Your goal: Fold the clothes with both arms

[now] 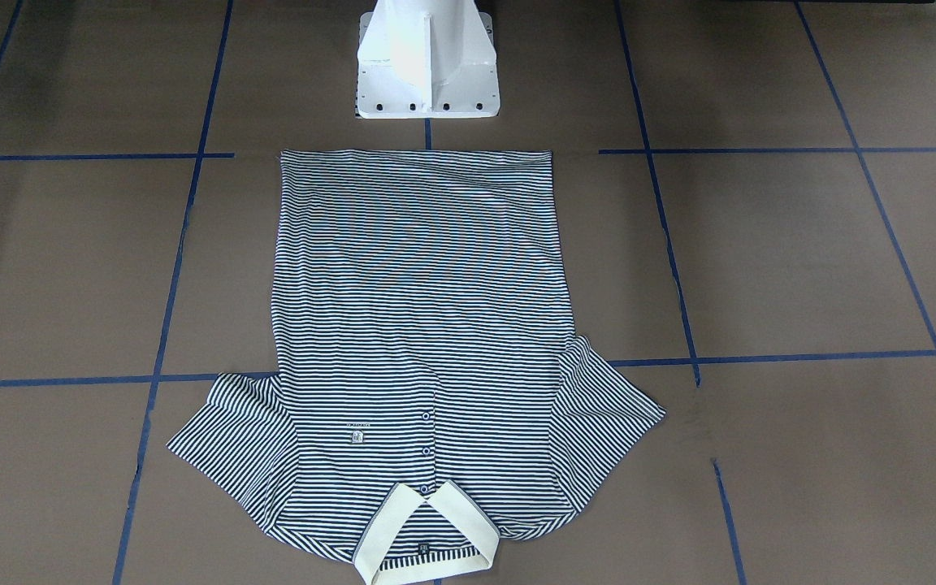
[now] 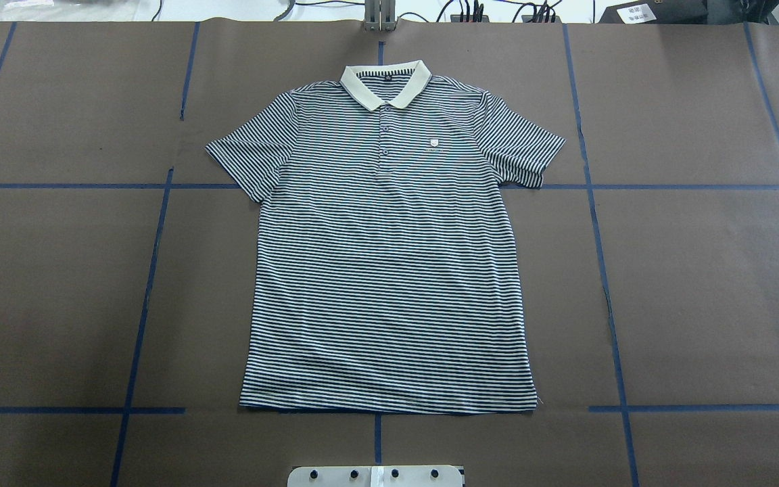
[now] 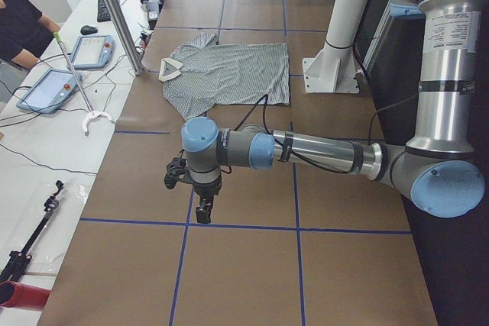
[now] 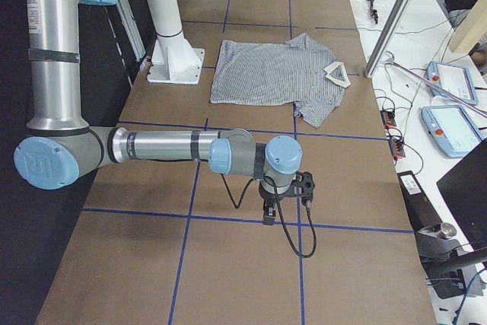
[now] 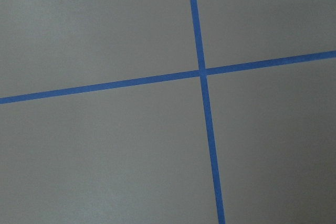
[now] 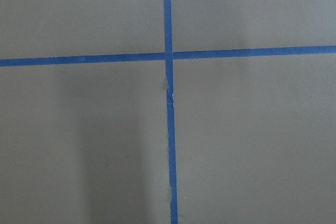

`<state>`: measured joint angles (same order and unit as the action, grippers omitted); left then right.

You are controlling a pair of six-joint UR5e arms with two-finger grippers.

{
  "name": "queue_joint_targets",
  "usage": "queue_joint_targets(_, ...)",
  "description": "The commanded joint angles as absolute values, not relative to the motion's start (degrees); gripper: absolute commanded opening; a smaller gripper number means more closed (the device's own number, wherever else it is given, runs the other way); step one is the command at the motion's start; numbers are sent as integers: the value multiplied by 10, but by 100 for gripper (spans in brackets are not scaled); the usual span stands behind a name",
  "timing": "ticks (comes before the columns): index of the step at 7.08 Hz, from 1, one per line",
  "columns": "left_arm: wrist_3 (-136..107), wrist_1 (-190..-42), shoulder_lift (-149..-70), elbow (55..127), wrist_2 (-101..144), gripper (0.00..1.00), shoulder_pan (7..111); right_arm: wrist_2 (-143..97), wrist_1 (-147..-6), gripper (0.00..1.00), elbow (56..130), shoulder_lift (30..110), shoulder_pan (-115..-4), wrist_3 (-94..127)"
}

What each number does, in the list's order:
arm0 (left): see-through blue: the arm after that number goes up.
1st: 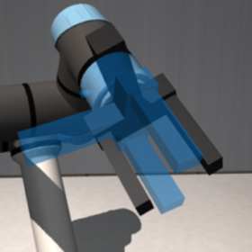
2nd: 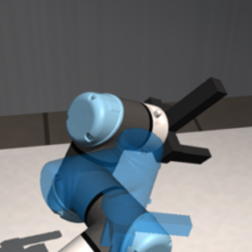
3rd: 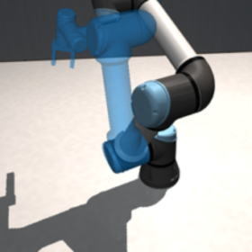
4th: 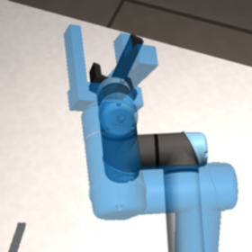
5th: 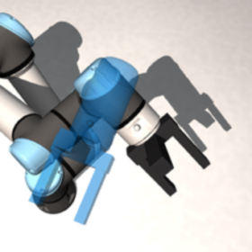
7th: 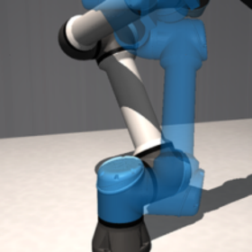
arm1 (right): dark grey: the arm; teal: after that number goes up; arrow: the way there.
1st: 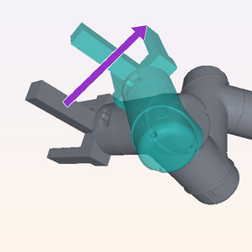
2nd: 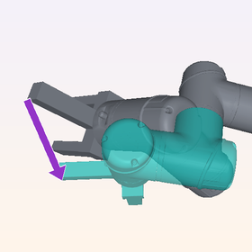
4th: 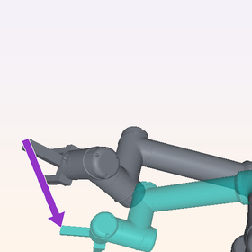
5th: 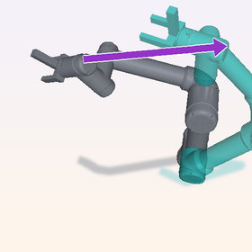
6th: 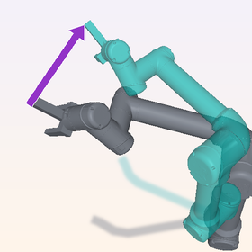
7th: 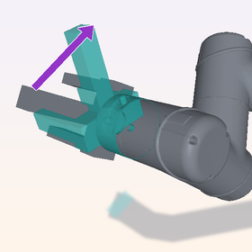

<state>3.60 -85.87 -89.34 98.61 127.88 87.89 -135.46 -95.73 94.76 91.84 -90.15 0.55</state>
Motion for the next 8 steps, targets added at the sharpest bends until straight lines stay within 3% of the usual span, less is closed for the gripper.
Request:
queue_joint_targets(1,36,-859,-896,987,1279,100,882,-1353,-956,100,952,912,-902,10)
queue_joint_targets(4,33,-859,-902,1006,1279,100,882,-1355,-956,100,952,868,-899,18)
queue_joint_targets(6,39,-869,-933,1007,1323,100,882,-1367,-838,100,922,868,-873,20)
queue_joint_targets(8,34,-939,-965,999,1354,100,875,-1362,-755,100,870,792,-804,175)
